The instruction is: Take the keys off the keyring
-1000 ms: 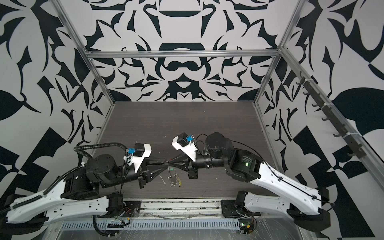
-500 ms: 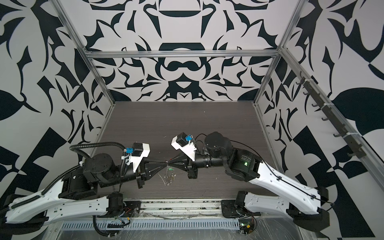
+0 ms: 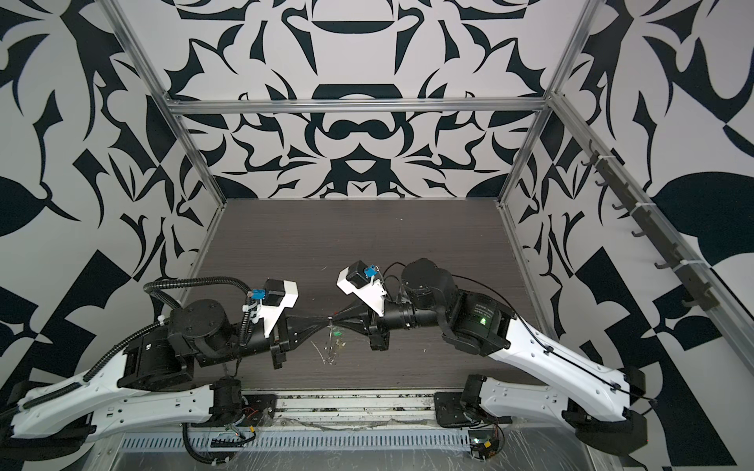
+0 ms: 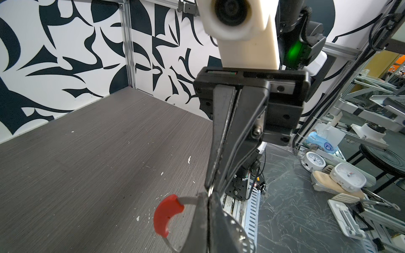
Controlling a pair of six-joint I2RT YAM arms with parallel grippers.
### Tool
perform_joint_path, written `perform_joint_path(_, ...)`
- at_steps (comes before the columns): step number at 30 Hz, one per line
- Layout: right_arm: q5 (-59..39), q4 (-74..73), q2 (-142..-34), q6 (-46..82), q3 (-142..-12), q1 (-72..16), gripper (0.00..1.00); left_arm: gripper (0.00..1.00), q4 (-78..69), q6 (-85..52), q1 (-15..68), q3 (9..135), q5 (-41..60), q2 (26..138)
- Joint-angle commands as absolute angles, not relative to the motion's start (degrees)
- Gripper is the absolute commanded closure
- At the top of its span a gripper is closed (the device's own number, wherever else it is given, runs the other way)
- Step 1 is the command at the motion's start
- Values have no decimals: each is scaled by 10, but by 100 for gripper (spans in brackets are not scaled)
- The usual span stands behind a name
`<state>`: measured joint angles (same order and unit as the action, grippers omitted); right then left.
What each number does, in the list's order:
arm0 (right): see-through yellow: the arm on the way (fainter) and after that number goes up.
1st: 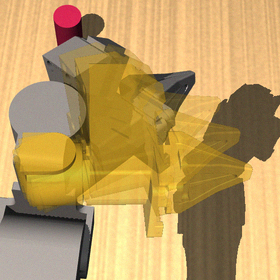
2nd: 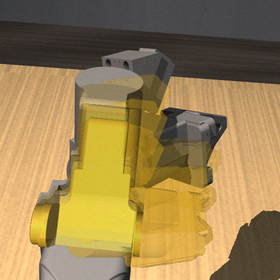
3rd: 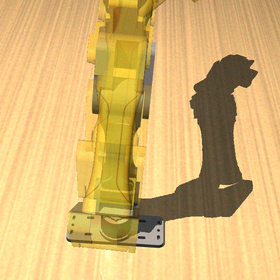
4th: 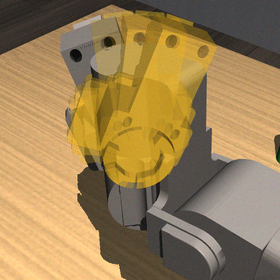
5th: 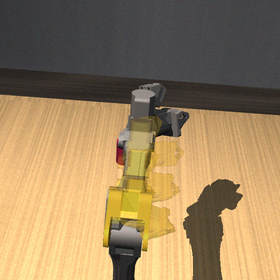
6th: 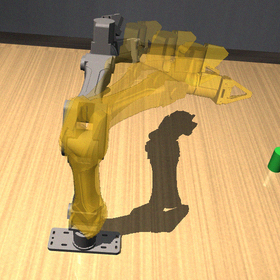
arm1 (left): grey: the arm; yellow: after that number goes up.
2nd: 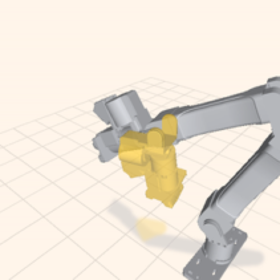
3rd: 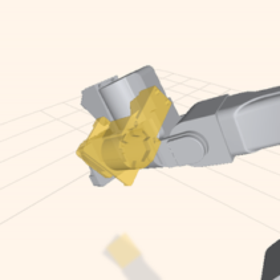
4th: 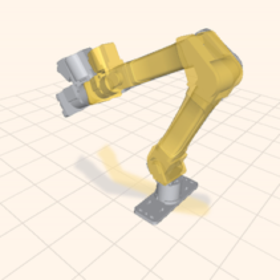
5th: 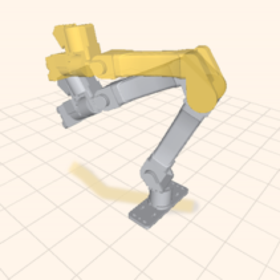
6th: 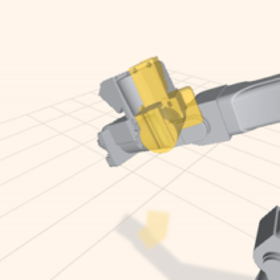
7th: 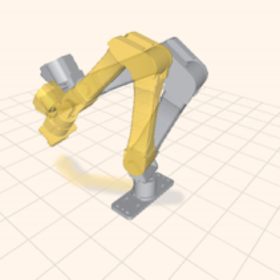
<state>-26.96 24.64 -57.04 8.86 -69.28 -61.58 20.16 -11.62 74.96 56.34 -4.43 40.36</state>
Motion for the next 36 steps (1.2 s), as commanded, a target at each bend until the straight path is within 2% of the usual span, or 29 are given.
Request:
perform_joint_path(1, -271, 209, -567, 91, -707, -617, 100, 100, 193, -119, 749, 575, -29, 413)
perform_joint_path(11, -246, 199, -554, 91, -703, -617, 98, 100, 169, -138, 749, 555, -73, 405)
perform_joint_path(16, -234, 196, -539, 88, -699, -617, 67, 100, 164, -139, 749, 547, -83, 395)
perform_joint_path(20, -217, 187, -514, 88, -676, -617, 58, 100, 153, -140, 749, 537, -88, 383)
perform_joint_path(29, -183, 149, -484, 99, -586, -617, 52, 100, 128, -142, 750, 522, -77, 360)
perform_joint_path(36, -233, 127, -510, 100, -577, -617, 48, 100, 126, -142, 749, 523, -71, 364)
